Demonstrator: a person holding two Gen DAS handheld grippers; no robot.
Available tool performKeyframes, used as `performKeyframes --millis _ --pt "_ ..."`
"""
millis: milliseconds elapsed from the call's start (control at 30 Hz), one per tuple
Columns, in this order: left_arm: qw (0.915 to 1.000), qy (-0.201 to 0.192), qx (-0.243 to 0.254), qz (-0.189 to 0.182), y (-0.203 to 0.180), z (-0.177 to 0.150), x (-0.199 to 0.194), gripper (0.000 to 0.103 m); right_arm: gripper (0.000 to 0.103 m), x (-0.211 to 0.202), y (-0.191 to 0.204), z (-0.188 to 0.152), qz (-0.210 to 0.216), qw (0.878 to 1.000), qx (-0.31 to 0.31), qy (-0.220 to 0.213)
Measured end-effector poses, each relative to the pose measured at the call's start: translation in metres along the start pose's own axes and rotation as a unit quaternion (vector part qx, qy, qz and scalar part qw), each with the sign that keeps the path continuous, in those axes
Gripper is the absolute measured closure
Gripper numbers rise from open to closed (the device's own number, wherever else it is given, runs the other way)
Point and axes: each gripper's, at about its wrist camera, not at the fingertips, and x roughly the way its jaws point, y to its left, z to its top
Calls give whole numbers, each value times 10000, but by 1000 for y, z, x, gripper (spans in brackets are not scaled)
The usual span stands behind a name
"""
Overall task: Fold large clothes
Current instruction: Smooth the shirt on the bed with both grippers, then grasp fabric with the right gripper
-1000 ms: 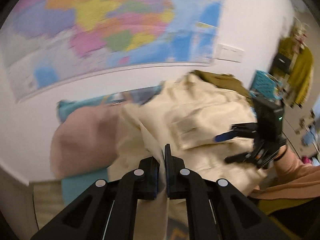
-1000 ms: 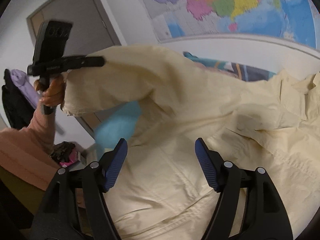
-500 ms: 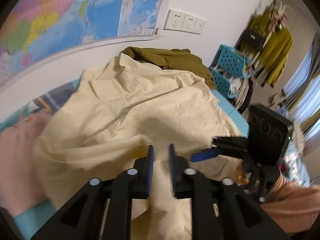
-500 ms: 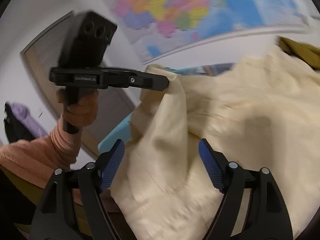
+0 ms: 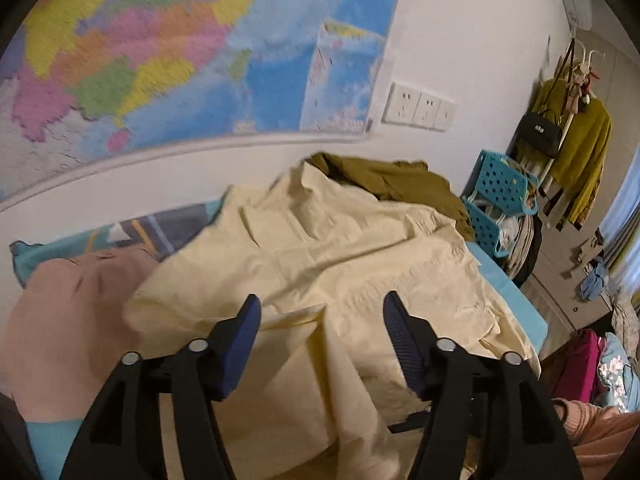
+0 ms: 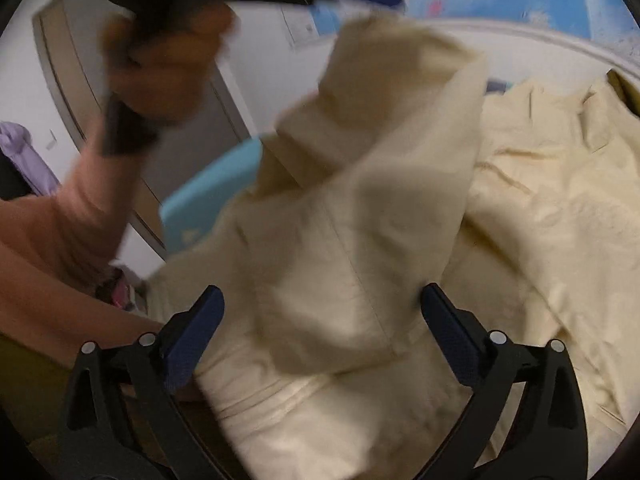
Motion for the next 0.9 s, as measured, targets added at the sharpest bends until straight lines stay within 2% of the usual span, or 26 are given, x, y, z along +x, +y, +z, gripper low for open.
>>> performKeyframes --millis 33,67,100,133,200,333,433,533,600,633,700,733,800,867,900 --pt "9999 -78 -53 57 5 -1 -7 40 47 4 -6 1 -13 10000 74 45" --pt "9997 -171 -103 133 11 -3 -14 40 80 3 -16 2 167 9994 294 82" --pt "9995 -232 -124 167 16 -4 -20 38 92 -1 -23 3 350 9983 464 16" --pt "9991 -309 -160 229 23 -6 -26 37 93 -15 -36 5 538 9959 689 -219" --pt "9980 -431 -292 359 38 -11 -37 36 98 -46 -55 7 589 9922 902 -633" --pt "9962 -454 -604 433 67 -24 -44 36 101 -129 -104 5 511 9717 1599 -1663" --pt "9952 -301 -779 502 81 -35 -32 36 102 -164 -135 -9 53 9609 2009 -1905" --pt "9949 -37 -800 607 87 -47 -10 36 102 -176 -165 -33 -473 9520 2463 -1756" --pt "9944 197 -775 691 88 -56 6 36 94 -173 -175 -47 -716 9477 2700 -1541" --pt "9943 281 -768 687 89 -59 12 36 87 -169 -176 -52 -673 9481 2749 -1451" --pt "9933 510 -791 669 89 -66 29 36 30 -162 -168 -54 -548 9511 2684 -1425" --pt "9933 570 -797 620 89 -68 35 36 23 -160 -164 -52 -601 9529 2613 -1417" --pt "9931 630 -792 591 87 -70 42 36 21 -150 -161 -46 -736 9592 2420 -1264" --pt "9941 607 -723 529 84 -69 45 36 21 -132 -162 -40 -1022 9625 2338 -921" --pt "9948 569 -685 497 82 -66 45 36 20 -120 -167 -39 -1031 9630 2388 -704"
